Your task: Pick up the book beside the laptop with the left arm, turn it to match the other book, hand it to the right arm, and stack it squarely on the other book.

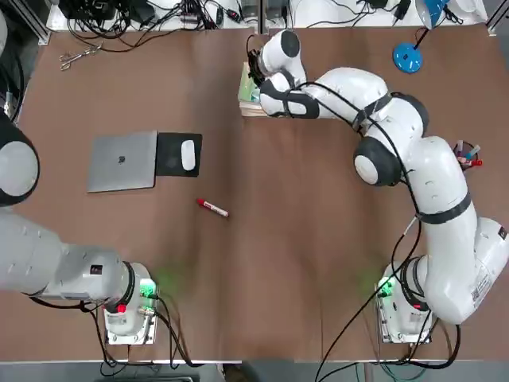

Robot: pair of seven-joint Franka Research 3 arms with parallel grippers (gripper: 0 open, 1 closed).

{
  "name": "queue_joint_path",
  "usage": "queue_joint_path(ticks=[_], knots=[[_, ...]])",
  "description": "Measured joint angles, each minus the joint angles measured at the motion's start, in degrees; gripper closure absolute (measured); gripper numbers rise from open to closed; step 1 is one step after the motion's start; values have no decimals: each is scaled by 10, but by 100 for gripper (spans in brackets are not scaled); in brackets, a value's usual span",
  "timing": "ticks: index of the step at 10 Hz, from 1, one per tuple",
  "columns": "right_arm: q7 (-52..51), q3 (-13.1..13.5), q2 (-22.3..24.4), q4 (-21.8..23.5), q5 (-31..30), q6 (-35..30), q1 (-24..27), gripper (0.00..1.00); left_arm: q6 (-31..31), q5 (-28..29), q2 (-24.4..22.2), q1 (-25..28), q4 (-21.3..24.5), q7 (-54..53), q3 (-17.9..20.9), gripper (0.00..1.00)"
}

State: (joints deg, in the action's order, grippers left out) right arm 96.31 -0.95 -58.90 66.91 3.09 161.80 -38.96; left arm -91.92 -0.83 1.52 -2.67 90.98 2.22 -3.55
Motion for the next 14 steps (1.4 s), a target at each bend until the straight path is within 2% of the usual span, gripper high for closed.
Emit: queue_joint_path(ticks=[14], knots=[[0, 6, -15, 11, -14, 16, -13, 100, 0, -8, 2, 1, 0, 0, 0, 0]])
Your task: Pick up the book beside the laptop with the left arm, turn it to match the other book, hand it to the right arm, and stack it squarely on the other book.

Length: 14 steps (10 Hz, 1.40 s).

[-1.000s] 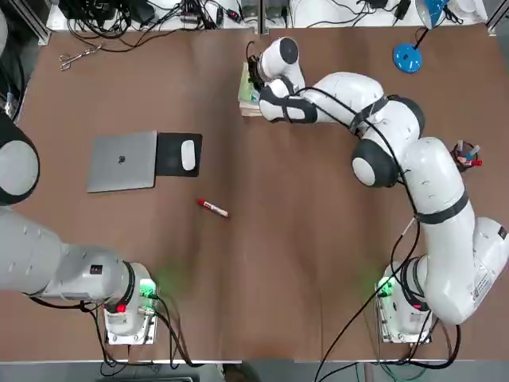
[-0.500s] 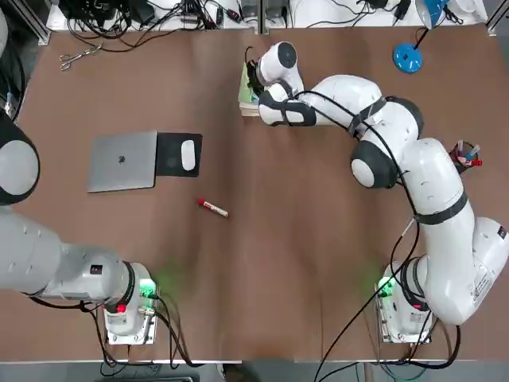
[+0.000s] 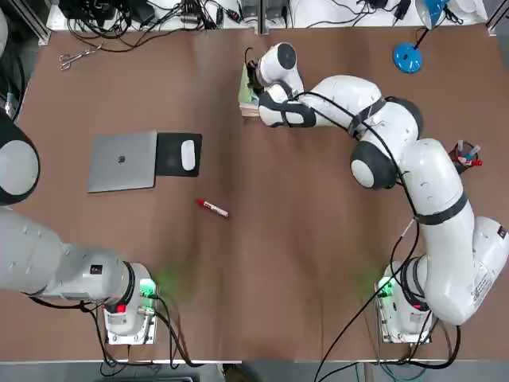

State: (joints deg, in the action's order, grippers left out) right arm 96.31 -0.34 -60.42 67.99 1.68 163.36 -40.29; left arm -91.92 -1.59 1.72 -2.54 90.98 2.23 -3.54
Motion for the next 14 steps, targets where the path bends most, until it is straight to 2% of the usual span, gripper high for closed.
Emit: queue_joint_path(ticks=[14], knots=[[0, 1, 18, 32, -5, 5, -5, 100, 0, 0, 0, 0, 0, 0, 0, 0]])
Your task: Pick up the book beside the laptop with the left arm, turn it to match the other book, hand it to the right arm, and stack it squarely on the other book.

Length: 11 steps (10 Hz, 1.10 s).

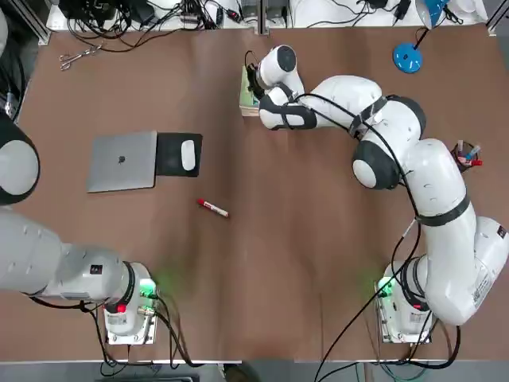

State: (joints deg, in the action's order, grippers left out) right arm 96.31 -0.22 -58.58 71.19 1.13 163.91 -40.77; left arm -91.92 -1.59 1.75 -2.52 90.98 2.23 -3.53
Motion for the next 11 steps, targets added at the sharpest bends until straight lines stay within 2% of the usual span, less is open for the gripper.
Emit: queue_joint_path(ticks=[9, 11], knots=[[0, 1, 13, 16, 0, -1, -1, 100, 0, 0, 0, 0, 0, 0, 0, 0], [0, 7, 30, 16, 0, -5, 1, 100, 0, 0, 0, 0, 0, 0, 0, 0]])
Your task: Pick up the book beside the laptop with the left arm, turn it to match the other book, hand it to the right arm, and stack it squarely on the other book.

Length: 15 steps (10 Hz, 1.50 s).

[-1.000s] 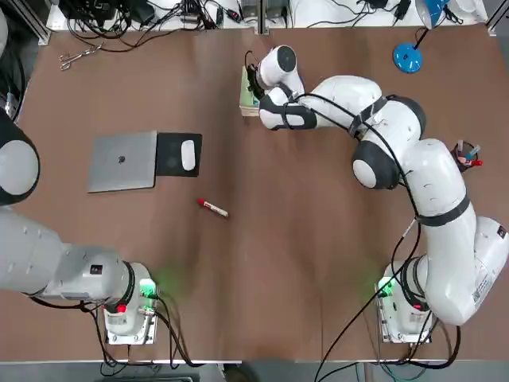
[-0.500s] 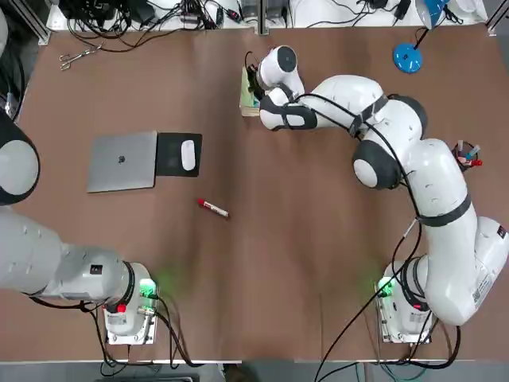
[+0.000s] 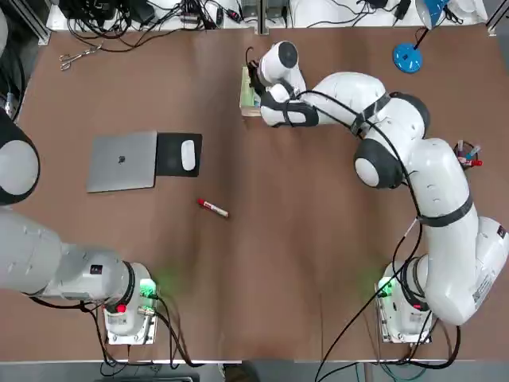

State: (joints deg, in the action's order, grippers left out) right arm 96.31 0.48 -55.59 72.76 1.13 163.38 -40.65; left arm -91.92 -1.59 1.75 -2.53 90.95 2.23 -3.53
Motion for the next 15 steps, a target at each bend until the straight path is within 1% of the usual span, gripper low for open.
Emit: queue_joint_path(ticks=[1, 2, 4, 5, 6, 7, 8, 10, 11, 12, 13, 15], knots=[[0, 1, 14, 0, 0, -4, 3, 100, 0, 0, 0, 0, 0, 0, 0, 0], [0, 4, 35, -1, 0, -27, 9, 100, 0, 0, 0, 0, 0, 0, 0, 0], [-36, 7, 81, -1, 0, -103, 49, 100, 0, 0, 0, -1, -1, 0, 0, 0], [-66, 7, 100, 0, 0, -147, 76, 97, 0, 0, 0, -2, -1, 0, 0, 0], [-96, 6, 111, 0, 1, -180, 104, 89, 0, 0, 0, -2, -3, 0, 0, 0], [-118, 5, 116, 0, 1, -196, 131, 83, 0, 0, 0, -3, -4, 0, 0, 0], [-129, 4, 116, 0, 1, -200, 148, 70, 0, 0, 0, -3, -4, 0, 0, 0], [-183, 6, 121, -1, 0, -208, 159, 37, 0, 0, 0, -3, -4, 0, 0, 0], [-242, 7, 132, -1, 0, -236, 172, 22, 0, 0, 0, -3, -4, 0, 0, 0], [-318, 7, 149, -1, 1, -275, 198, 6, 0, 0, 0, -4, -4, 0, 0, 0], [-396, 6, 169, -2, 2, -318, 229, 0, 0, 0, 0, -4, -4, 0, -1, 0], [-525, 5, 210, -2, 4, -395, 284, 0, 0, 0, 0, -5, -5, 0, -1, 0]])
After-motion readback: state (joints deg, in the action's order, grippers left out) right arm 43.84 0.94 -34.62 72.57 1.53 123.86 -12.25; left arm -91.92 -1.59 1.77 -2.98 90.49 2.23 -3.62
